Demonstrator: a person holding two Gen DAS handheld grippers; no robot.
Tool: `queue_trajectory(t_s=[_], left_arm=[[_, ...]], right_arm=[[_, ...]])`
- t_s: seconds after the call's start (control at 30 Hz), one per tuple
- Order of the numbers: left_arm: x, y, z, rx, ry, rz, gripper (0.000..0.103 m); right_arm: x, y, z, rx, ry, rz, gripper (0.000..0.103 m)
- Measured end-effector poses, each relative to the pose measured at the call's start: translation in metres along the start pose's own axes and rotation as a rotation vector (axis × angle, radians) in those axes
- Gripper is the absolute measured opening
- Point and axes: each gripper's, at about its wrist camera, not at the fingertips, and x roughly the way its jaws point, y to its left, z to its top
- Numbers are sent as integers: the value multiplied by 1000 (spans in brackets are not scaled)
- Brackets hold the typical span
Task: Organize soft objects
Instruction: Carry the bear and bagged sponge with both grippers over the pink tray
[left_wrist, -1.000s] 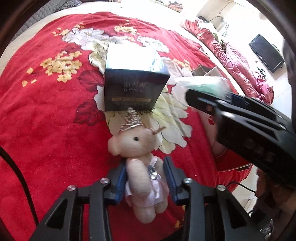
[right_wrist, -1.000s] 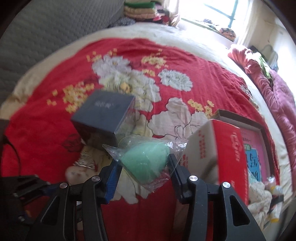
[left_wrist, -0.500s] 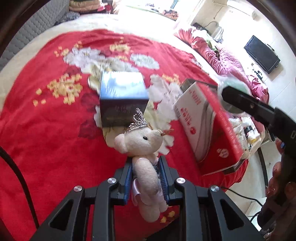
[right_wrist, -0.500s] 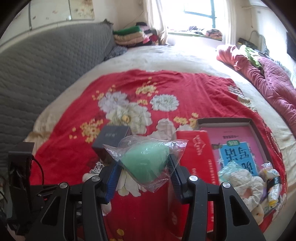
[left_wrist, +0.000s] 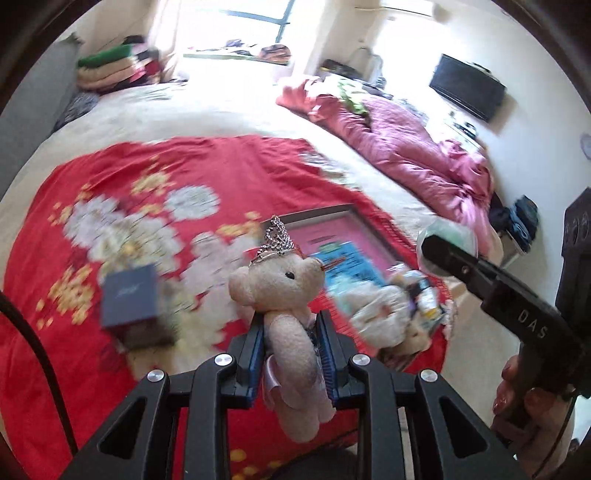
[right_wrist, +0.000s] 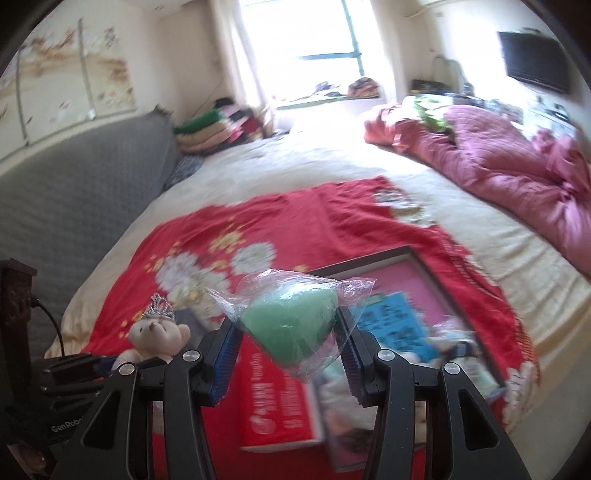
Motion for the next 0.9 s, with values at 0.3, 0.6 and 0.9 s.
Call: queue_trajectory(t_s=[0.3,0.6,0.9], left_arm=[[60,-68,18,103,85,-61,27],[108,-84,16,125,156,-56,27],[126,-87,16,145,175,-30,28]], right_arm=[[-17,-63,-7,85,-22,-59,51],[11,-76,-25,75,42,-61,51],[33,-86,-34,80,91,-73,51]])
